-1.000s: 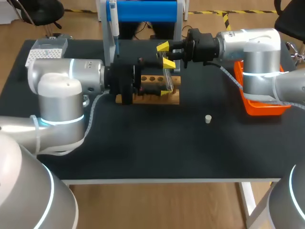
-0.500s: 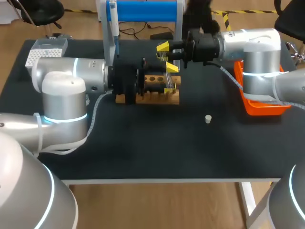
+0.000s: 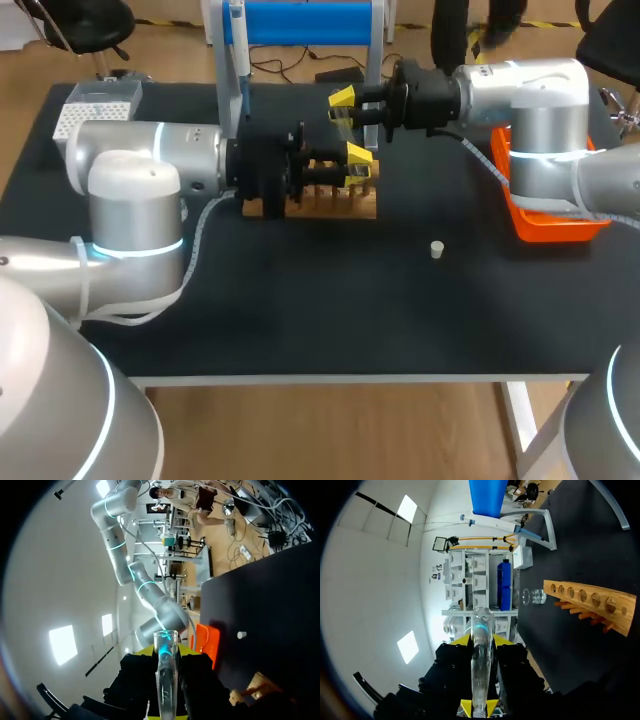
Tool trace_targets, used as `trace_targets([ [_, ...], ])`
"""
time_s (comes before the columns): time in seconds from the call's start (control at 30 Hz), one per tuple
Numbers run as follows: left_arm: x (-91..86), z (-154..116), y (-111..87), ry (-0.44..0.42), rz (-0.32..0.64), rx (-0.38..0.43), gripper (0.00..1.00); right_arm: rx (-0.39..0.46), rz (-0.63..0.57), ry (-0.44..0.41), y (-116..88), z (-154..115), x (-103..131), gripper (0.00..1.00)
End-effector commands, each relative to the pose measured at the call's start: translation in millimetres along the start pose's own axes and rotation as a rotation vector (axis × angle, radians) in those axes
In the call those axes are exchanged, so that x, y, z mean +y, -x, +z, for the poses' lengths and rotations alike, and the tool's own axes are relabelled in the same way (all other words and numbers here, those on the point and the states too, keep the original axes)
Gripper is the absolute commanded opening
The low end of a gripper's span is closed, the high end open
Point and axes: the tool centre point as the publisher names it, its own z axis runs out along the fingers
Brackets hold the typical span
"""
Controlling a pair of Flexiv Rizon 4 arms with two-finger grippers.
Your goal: Invert the test tube, pick up the pipette, mount the tip to pipette, aspirate from beaker and dispense into the tube, eject the tip, return the pipette, and cap with the stopper.
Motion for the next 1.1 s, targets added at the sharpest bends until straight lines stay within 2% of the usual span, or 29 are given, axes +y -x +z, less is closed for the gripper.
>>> trace_targets([
  [0.03,1.1,3.0,2.2,-0.008,0.002,0.009,0.0,-0.003,-0.001,-0.001,0.6,-0.8,0.1,0.0],
  [0.13,1.1,3.0,2.2,-0.008,0.002,0.009,0.0,-0.003,-0.001,-0.001,0.6,-0.8,0.1,0.0],
  [0.17,1.1,3.0,2.2,-0.008,0.002,0.009,0.0,-0.003,-0.001,-0.001,0.6,-0.8,0.1,0.29],
  [0.2,1.1,3.0,2.2,-0.008,0.002,0.009,0.0,-0.003,-0.001,-0.001,0.6,-0.8,0.1,1.0],
  [0.67,1.1,3.0,2.2,-0.008,0.002,0.009,0.0,-0.003,-0.001,-0.001,0.6,-0.8,0.1,1.0],
  [0.9,1.1,3.0,2.2,-0.008,0.002,0.009,0.0,-0.117,-0.386,-0.083,-5.4,-23.6,-8.6,1.0],
  [1.03,1.1,3.0,2.2,-0.008,0.002,0.009,0.0,-0.217,-0.694,-0.091,-2.6,-45.0,-5.7,1.0],
  [1.1,1.1,3.0,2.2,-0.008,0.002,0.009,0.0,-0.393,-0.916,-0.076,2.0,-53.3,-1.5,1.0],
])
